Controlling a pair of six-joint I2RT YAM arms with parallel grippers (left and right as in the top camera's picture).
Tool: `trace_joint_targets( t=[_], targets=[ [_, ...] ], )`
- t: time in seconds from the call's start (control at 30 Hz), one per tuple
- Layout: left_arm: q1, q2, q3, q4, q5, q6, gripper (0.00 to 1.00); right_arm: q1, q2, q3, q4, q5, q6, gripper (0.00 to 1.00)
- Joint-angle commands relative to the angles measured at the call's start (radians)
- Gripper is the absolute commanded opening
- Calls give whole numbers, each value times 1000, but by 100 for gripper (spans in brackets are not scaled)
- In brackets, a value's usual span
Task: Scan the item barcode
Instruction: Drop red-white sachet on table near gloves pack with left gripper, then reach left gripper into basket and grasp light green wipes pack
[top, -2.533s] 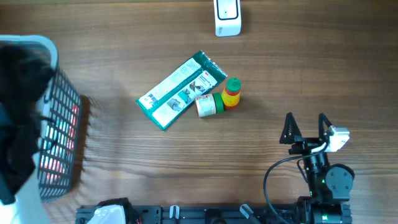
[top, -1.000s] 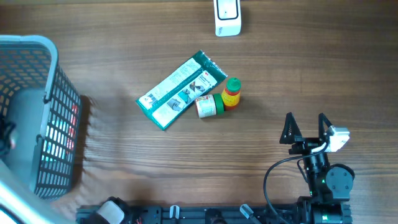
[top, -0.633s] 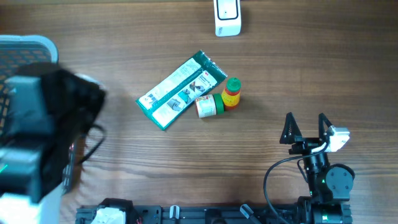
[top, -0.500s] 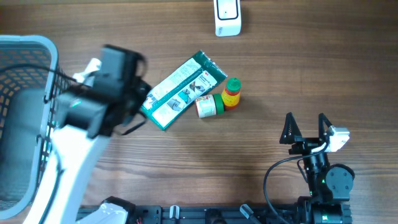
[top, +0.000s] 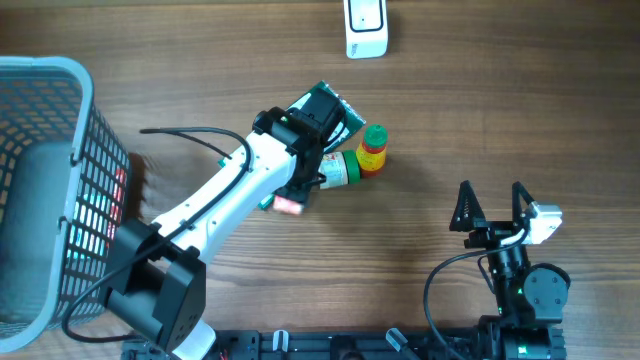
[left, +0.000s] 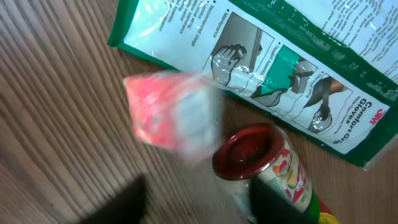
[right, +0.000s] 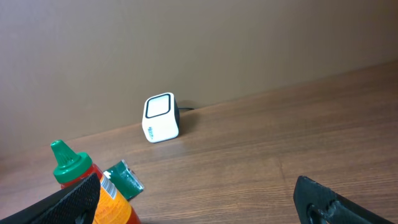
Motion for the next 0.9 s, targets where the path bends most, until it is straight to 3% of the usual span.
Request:
trace_joint_targets(
  t=[0.0, 0.07, 0.17, 0.23, 0.3, 0.37, 0.47, 0.6, 0.77, 0.87],
  targets=[
    [-2, -1, -6, 2, 0, -44, 66, 2, -8, -1, 5, 0, -11, 100],
    [9, -28, -5, 6, -13, -2, 66, 2, -8, -1, 5, 0, -11, 100],
    [75, -145, 42, 6, -127, 243, 69, 2, -8, -1, 5, 0, -11, 100],
    [122, -224, 78, 6, -199, 376, 79, 2, -8, -1, 5, 0, -11, 100],
    [193, -317, 119, 6, -287, 525, 98, 2, -8, -1, 5, 0, -12, 100],
    [291, -417, 157, 8, -362, 637, 100, 2, -8, -1, 5, 0, -11, 99],
    [496, -566, 184, 45, -394, 715, 100, 2, -8, -1, 5, 0, -11, 100],
    [881, -659, 184, 22, -379, 716, 100, 2, -8, -1, 5, 0, -11, 100],
    [1312, -540, 183, -146, -95, 716, 100, 2, -8, -1, 5, 0, -11, 100],
    [1429, -424, 170, -224, 16, 744, 98, 2, -8, -1, 5, 0, -11, 100]
  ],
)
